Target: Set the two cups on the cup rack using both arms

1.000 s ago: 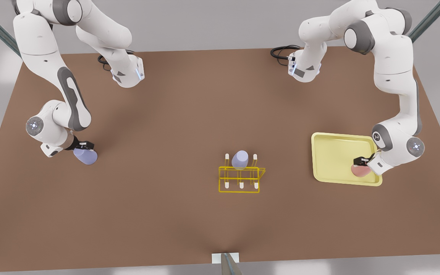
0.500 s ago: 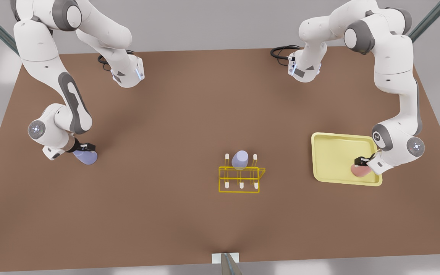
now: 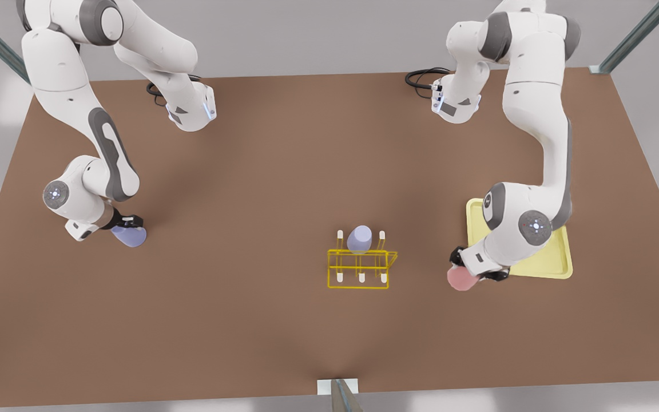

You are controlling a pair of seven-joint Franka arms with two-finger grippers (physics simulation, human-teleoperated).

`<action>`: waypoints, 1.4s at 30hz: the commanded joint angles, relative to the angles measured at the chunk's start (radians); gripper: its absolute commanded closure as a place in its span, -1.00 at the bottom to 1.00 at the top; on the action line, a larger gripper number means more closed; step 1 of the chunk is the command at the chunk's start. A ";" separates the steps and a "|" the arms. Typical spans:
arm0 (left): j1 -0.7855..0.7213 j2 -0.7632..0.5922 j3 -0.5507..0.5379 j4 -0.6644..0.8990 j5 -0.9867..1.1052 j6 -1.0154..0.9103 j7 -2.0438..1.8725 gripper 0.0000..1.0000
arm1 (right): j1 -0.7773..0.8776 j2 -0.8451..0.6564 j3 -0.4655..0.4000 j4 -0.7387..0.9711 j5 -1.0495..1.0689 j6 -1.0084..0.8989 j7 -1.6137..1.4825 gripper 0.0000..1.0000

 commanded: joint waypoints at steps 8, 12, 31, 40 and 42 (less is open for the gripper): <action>-0.168 0.207 -0.066 0.405 0.003 -0.279 -1.178 -0.71 | 0.005 -0.023 0.237 0.251 -0.001 -0.190 0.000 -0.40; -0.166 0.216 -0.076 0.403 0.001 -0.311 -1.180 -0.73 | 0.158 0.080 0.338 0.486 0.012 -0.222 0.009 -0.40; 0.134 -0.321 -0.076 0.050 0.233 -0.767 -0.227 -1.00 | 0.649 0.514 0.338 1.106 0.066 -0.126 0.107 -0.41; 0.148 -0.307 -0.080 0.049 0.124 -0.748 -0.226 -1.00 | 0.665 0.530 0.336 1.101 0.069 -0.127 0.107 -0.43; 0.147 -0.306 -0.080 0.049 0.124 -0.748 -0.226 -1.00 | 0.666 0.536 0.336 1.101 0.069 -0.127 0.106 -0.50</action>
